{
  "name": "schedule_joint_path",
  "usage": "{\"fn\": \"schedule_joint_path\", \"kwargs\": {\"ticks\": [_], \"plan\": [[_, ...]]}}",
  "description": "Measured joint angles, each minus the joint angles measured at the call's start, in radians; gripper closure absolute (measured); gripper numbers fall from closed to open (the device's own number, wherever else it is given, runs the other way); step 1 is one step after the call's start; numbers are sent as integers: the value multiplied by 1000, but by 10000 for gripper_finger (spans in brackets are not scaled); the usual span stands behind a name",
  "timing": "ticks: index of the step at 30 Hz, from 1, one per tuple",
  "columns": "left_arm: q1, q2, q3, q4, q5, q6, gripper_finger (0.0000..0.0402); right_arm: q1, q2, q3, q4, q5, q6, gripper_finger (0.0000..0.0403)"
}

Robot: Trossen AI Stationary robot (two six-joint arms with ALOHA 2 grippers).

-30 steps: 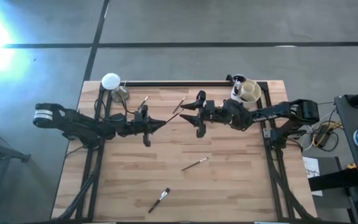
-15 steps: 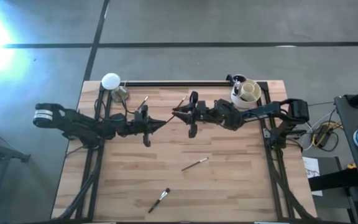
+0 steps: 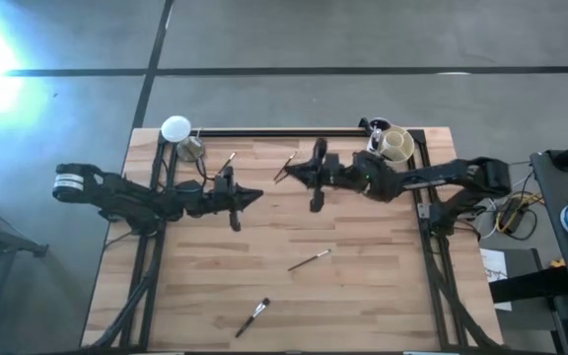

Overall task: Put items in baskets/containers
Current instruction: Put the black eyeshadow brush into the white organizer

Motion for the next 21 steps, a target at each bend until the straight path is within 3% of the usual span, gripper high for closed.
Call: {"fn": "schedule_joint_path", "kwargs": {"ticks": [7,13,21], "plan": [[0,0,0,-4,-3,5,401,-68,-230,-1,-427,240,-70,390],[0,0,0,-8,-3,5,401,-187,-351,-2,-707,417,-63,390],[0,0,0,-35,-3,5,401,-439,-359,-48,-815,445,-9,390]]}}
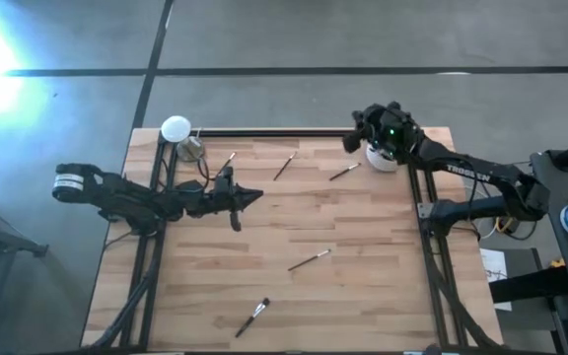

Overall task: Put items in baskets/containers
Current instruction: Put the black eyeshadow brush into the white organizer

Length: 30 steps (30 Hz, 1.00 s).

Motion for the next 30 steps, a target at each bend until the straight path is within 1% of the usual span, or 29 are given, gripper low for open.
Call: {"fn": "schedule_joint_path", "kwargs": {"ticks": [5,12,14,19,23,30], "plan": [[2,0,0,-23,0,8,401,-108,21,-38,-8,-3,13,390],[2,0,0,-23,0,17,401,-211,21,-96,-12,-7,31,390],[2,0,1,-23,0,17,401,-230,21,-109,-21,-8,46,390],[2,0,2,-23,0,18,401,-268,21,-139,-22,-61,87,390],[2,0,2,-23,0,18,401,-286,21,-159,-22,-67,92,390],[2,0,2,-23,0,18,401,-308,21,-172,-22,-127,101,390]]}}
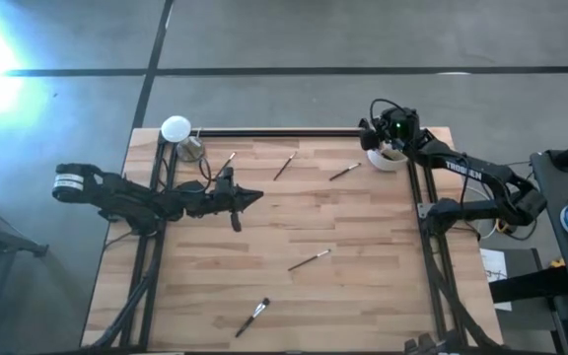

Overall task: Put items in baskets/containers
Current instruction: Put the black eyeshadow brush into the white organizer

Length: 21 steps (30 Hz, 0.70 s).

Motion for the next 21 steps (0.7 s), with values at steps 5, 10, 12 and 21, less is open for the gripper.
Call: {"fn": "schedule_joint_path", "kwargs": {"ticks": [5,10,12,21], "plan": [[0,0,0,0,0,0,401,0,0,0,0,-7,6,390],[0,0,0,0,0,10,401,-2,1,24,-45,-33,36,390],[0,0,0,0,0,11,401,-2,1,35,-65,-36,50,390],[0,0,0,0,0,-10,401,-17,1,42,-113,-38,78,390]]}}
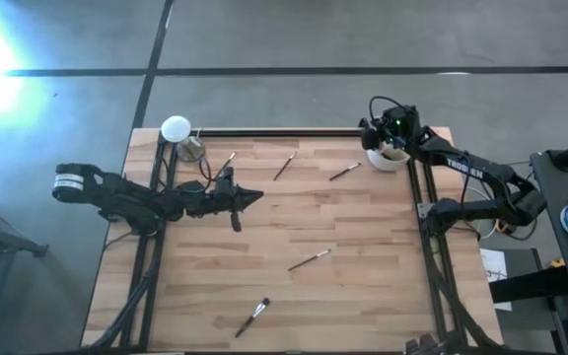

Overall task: Put items in baskets/containers
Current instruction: Put the black eyeshadow brush into the white organizer

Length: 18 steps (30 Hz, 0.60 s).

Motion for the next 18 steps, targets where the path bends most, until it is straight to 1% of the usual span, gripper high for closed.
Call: {"fn": "schedule_joint_path", "kwargs": {"ticks": [5,7,12,14,18], "plan": [[0,0,0,-1,0,-3,401,-4,12,0,0,-6,2,390],[0,0,3,-3,0,-3,401,-4,34,1,1,-25,7,390],[0,0,13,-26,0,-7,401,-4,108,22,5,-22,7,387],[0,0,22,-61,-1,-7,401,-4,134,34,4,-14,8,377],[0,0,43,-112,-20,-6,400,-4,166,53,3,6,17,341]]}}
